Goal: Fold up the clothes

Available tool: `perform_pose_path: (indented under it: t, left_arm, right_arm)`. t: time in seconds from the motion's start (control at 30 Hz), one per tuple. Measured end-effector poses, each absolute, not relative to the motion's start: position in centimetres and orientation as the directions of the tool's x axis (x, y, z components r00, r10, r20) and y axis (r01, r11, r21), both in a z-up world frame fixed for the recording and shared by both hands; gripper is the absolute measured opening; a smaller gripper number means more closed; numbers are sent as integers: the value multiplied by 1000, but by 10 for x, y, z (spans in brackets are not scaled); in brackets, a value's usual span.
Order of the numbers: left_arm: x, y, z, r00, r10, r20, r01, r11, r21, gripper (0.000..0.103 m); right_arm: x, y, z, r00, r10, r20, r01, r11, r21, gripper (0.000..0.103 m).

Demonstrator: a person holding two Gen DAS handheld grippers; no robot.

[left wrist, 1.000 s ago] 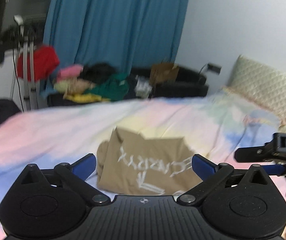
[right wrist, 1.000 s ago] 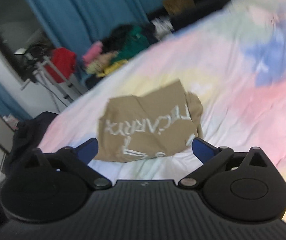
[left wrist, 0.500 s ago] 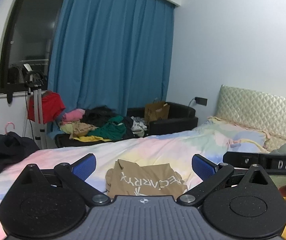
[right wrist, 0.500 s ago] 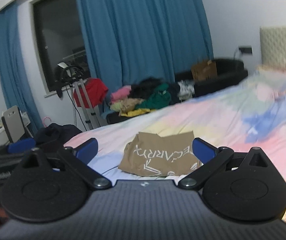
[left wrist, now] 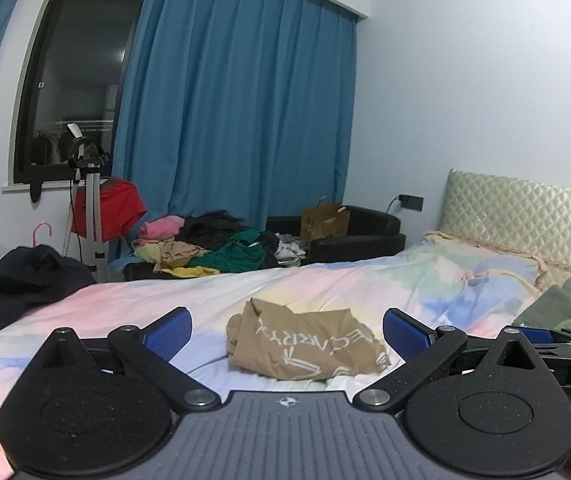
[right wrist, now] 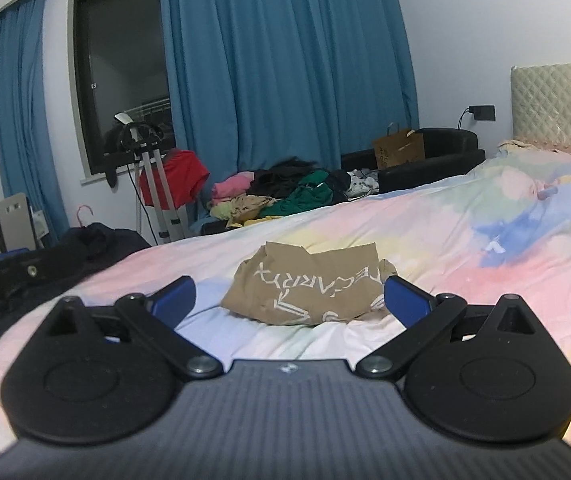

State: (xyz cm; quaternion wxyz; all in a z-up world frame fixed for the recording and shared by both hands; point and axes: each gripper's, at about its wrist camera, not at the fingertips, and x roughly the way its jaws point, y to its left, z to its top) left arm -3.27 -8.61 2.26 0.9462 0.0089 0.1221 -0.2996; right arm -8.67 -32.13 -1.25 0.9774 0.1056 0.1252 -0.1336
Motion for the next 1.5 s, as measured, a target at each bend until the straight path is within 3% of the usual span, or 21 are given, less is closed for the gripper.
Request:
perform_pose_path:
  t: [0.73, 1.5]
  left_arm:
    - [-36, -69, -13, 820, -499, -279, 510, 859, -40, 102]
    - [-39, -75, -18, 822, -484, -300, 500, 866, -26, 102]
  right_arm:
    - [-90, -298, -43, 941, -269, -204, 298, 946, 130, 102]
    - [-86, -301, -50, 933, -275, -231, 314, 937, 151, 102]
